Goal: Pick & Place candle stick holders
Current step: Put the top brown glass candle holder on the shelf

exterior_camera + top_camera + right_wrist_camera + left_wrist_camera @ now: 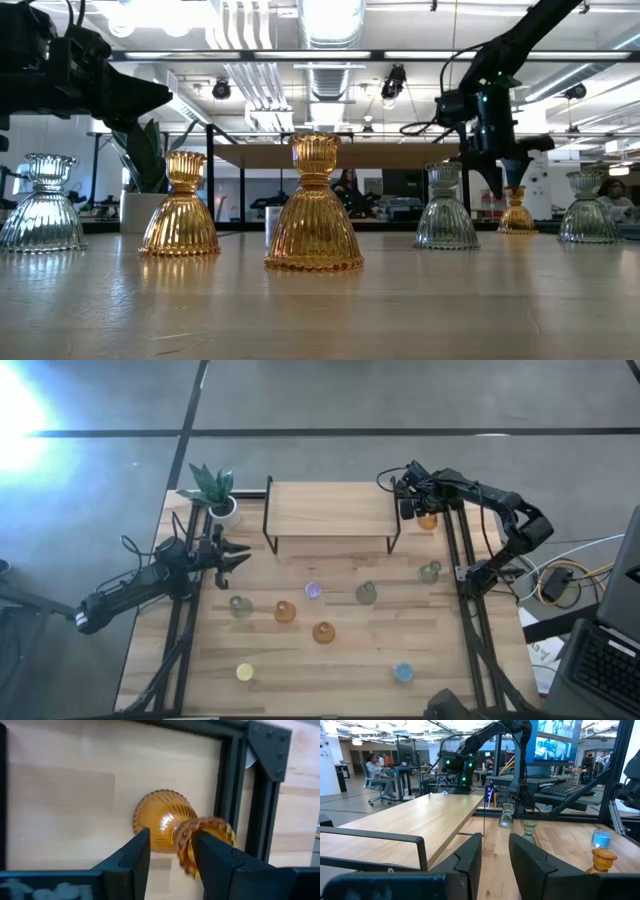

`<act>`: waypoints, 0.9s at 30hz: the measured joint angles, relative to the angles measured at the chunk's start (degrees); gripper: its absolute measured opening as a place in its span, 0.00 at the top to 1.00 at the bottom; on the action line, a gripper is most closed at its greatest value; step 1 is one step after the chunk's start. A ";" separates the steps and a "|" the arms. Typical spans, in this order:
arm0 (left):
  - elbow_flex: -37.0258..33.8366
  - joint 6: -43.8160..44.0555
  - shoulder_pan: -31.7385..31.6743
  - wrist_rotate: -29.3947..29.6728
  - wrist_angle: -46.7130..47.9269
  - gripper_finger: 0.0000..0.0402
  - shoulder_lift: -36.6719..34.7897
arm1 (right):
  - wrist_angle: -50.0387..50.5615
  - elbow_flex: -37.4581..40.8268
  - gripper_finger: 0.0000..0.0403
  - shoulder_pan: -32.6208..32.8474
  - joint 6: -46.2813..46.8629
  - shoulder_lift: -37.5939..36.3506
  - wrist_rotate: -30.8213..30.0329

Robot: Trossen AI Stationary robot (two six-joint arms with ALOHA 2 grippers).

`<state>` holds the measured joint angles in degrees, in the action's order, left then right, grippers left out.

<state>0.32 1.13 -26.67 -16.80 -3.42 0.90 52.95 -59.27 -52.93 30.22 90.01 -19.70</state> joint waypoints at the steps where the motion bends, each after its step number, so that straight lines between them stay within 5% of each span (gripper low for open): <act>1: 0.00 0.00 -0.01 0.00 0.00 0.74 0.01 | 0.03 0.06 0.67 0.00 -0.14 0.48 -0.22; 8: 0.02 0.00 -0.01 -0.02 0.00 0.74 -0.01 | -0.06 0.26 0.73 0.09 -0.52 1.16 -2.33; 15: 0.00 0.00 -0.01 -0.02 0.00 0.74 0.01 | -0.82 0.75 0.94 0.00 -1.87 -2.16 -1.65; 27: 0.00 0.00 -0.01 0.00 0.00 0.74 0.01 | 5.89 -0.96 0.96 0.20 -7.17 -4.37 1.49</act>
<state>0.32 1.13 -26.68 -16.80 -3.42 0.91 58.84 -60.23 -52.73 23.05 85.64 -18.21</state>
